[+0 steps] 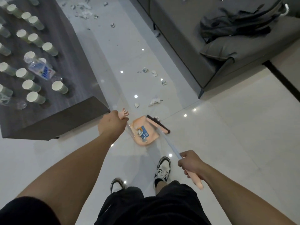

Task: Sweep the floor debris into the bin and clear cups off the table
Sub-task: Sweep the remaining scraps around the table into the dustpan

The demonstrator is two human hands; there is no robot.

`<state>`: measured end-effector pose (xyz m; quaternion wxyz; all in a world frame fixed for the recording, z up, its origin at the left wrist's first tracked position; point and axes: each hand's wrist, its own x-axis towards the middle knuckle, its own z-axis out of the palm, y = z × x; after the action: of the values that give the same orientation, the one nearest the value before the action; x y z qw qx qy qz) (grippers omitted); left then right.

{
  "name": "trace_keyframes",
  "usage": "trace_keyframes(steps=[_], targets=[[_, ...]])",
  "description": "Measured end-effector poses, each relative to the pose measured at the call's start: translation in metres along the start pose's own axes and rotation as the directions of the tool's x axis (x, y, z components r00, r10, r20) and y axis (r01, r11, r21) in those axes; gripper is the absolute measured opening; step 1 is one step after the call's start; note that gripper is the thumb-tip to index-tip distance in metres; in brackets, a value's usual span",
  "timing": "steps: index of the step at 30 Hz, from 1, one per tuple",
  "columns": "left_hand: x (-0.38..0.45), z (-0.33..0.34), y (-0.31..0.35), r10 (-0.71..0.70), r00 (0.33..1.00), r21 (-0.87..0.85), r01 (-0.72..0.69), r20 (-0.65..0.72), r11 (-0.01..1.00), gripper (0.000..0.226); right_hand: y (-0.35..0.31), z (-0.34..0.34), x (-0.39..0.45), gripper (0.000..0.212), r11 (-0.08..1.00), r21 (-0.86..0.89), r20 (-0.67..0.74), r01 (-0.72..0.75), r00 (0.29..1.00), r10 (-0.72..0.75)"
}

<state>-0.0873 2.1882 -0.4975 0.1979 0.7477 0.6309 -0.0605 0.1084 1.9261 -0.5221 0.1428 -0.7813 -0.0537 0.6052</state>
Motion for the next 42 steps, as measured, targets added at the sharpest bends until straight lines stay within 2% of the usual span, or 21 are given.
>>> trace_keyframes(steps=[6, 11, 15, 20, 28, 33, 38, 42], targets=[[-0.010, -0.004, 0.008, 0.000, 1.000, -0.008, 0.000, 0.014, 1.000, 0.032, -0.010, -0.032, -0.021, 0.044, 1.000, -0.002, 0.090, 0.022, 0.996, -0.022], [-0.013, -0.021, 0.003, -0.035, 0.999, -0.044, 0.034, -0.022, 0.998, 0.030, -0.030, -0.051, -0.032, 0.041, 0.998, 0.010, 0.129, 0.067, 0.989, -0.068], [-0.006, -0.035, 0.004, -0.116, 0.990, -0.158, 0.102, -0.082, 0.982, 0.030, -0.043, -0.064, -0.032, 0.044, 0.994, 0.034, 0.063, 0.107, 0.992, -0.109], [0.006, -0.046, 0.004, -0.163, 0.980, -0.181, 0.141, -0.112, 0.973, 0.032, -0.068, -0.077, -0.020, 0.042, 0.979, 0.112, -0.046, 0.168, 0.985, -0.164], [0.027, -0.053, -0.017, -0.188, 0.975, -0.151, 0.169, -0.119, 0.974, 0.030, -0.104, -0.078, 0.014, 0.009, 0.962, 0.177, -0.189, 0.208, 0.966, -0.174], [0.057, -0.053, -0.035, -0.173, 0.982, -0.146, 0.161, -0.078, 0.976, 0.031, -0.131, -0.068, 0.036, 0.008, 0.964, 0.199, -0.260, 0.178, 0.958, -0.123], [0.091, -0.058, -0.054, -0.185, 0.980, -0.130, 0.175, -0.075, 0.976, 0.031, -0.159, -0.043, 0.056, 0.011, 0.976, 0.166, -0.230, 0.137, 0.968, -0.097], [0.110, -0.063, -0.067, -0.203, 0.977, -0.106, 0.196, -0.068, 0.975, 0.031, -0.180, -0.001, 0.060, 0.017, 0.993, 0.093, -0.102, 0.075, 0.993, -0.065]])
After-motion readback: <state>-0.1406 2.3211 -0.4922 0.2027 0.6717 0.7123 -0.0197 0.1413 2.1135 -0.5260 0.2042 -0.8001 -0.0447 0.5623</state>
